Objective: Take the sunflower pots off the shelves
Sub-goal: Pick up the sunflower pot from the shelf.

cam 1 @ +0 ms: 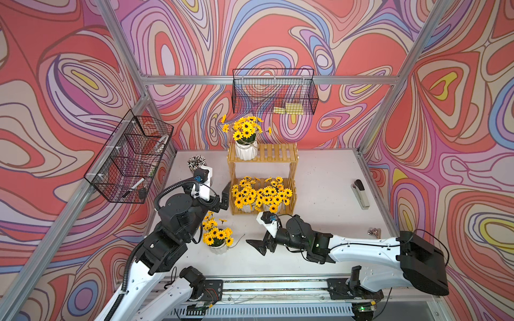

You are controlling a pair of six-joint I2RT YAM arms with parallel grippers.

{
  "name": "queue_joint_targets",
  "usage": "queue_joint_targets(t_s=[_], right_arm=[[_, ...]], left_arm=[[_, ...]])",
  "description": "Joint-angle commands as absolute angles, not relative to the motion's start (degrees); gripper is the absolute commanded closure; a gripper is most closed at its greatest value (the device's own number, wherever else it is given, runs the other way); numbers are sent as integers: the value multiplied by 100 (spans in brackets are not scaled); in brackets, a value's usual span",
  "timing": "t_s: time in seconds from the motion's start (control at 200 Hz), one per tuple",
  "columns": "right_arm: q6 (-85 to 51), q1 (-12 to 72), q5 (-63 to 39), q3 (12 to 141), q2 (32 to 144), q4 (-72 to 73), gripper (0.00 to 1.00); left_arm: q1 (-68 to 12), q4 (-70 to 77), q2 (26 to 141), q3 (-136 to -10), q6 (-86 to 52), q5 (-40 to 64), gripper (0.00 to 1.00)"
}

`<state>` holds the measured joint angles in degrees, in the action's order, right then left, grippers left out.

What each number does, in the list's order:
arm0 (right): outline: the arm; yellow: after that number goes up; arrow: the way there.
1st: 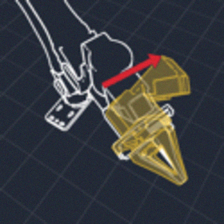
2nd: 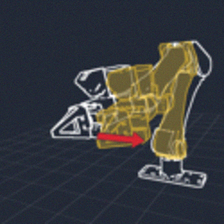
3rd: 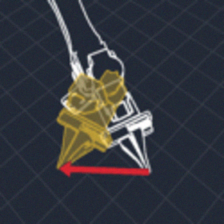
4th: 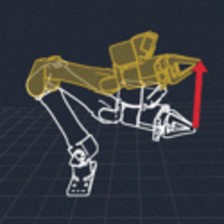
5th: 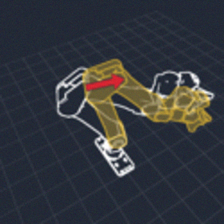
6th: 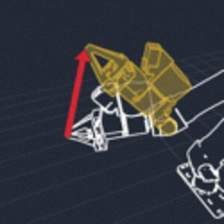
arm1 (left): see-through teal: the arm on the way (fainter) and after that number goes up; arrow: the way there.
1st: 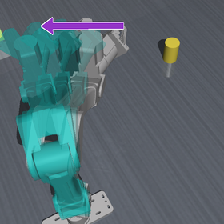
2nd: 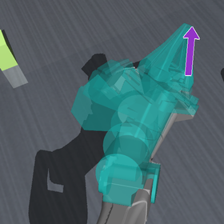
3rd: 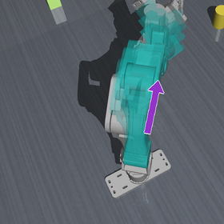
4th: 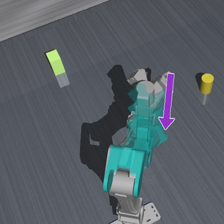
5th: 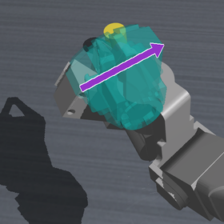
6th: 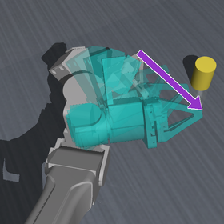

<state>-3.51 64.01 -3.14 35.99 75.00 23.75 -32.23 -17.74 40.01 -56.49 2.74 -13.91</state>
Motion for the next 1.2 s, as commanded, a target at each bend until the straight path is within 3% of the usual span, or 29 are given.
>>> queue_joint_targets(t_s=[0.0,0.24,0.466,0.876,1.197], right_arm=[[-462,6227,-85,3631,7021,1514,2],[-858,4926,-875,3235,6010,1277,2],[-808,4505,-961,3261,5725,1013,2],[-1149,3149,-1524,3430,5276,662,2],[-1311,2908,-1626,4064,5183,390,2]], left_arm=[[-3161,-1178,4114,-5812,711,-934,0],[-2423,-1405,4802,-6353,913,757,0],[-829,-744,5264,-6282,237,2854,0],[-442,330,6364,-6366,335,4116,0],[-290,803,7093,-6603,294,4603,0]])
